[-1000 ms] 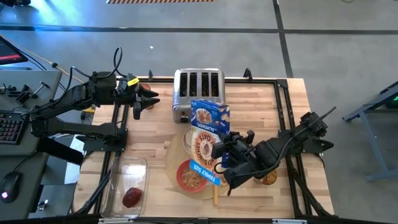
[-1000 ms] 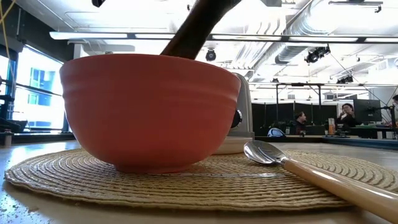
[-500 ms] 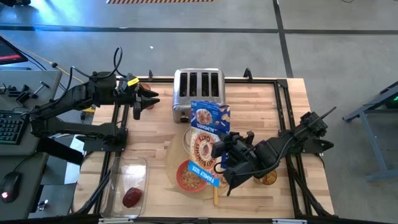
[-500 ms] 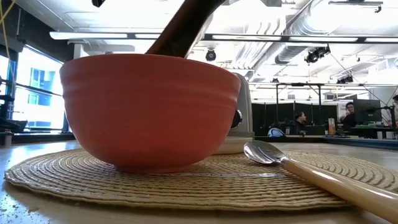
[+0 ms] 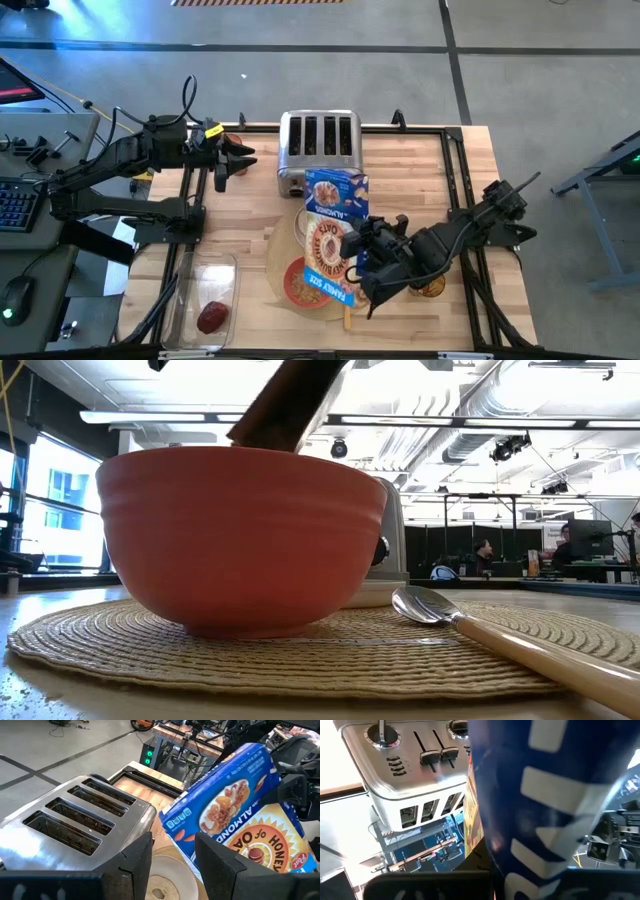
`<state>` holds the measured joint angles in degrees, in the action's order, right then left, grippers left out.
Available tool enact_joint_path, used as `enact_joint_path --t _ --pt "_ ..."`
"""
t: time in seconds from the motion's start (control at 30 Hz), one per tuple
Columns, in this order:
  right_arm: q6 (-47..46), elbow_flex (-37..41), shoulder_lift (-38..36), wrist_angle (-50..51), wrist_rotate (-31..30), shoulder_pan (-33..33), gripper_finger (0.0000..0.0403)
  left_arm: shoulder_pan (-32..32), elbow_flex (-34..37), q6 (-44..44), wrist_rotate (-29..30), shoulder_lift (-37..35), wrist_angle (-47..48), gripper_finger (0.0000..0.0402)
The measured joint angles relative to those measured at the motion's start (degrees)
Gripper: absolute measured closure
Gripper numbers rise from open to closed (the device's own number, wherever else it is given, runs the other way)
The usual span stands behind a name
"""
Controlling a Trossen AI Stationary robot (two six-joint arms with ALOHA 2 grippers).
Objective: Arrange a breakfast setting
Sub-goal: Pour the cereal into the bowl
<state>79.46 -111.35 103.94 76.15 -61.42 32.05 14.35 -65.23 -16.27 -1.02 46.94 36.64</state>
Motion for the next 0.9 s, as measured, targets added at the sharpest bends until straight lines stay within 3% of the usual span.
enact_joint_path --t 0.13,0.43,0.67,0.9 --pt "-0.4 0.0 0.0 0.1 -0.1 0.0 0.0403 0.0 0.0 0.0 0.0 0.0 0.0 0.0264" --pt "-11.6 0.0 -0.1 6.0 0.9 0.2 0.0403 0.0 0.0 0.0 0.0 0.0 0.0 0.0264" --pt "-22.7 0.0 -0.2 13.3 5.4 0.2 0.0403 0.0 0.0 0.0 0.0 0.0 0.0 0.0264" --pt "-29.9 0.0 -0.2 13.8 10.6 0.2 0.0403 0.0 0.0 0.0 0.0 0.0 0.0 0.0264"
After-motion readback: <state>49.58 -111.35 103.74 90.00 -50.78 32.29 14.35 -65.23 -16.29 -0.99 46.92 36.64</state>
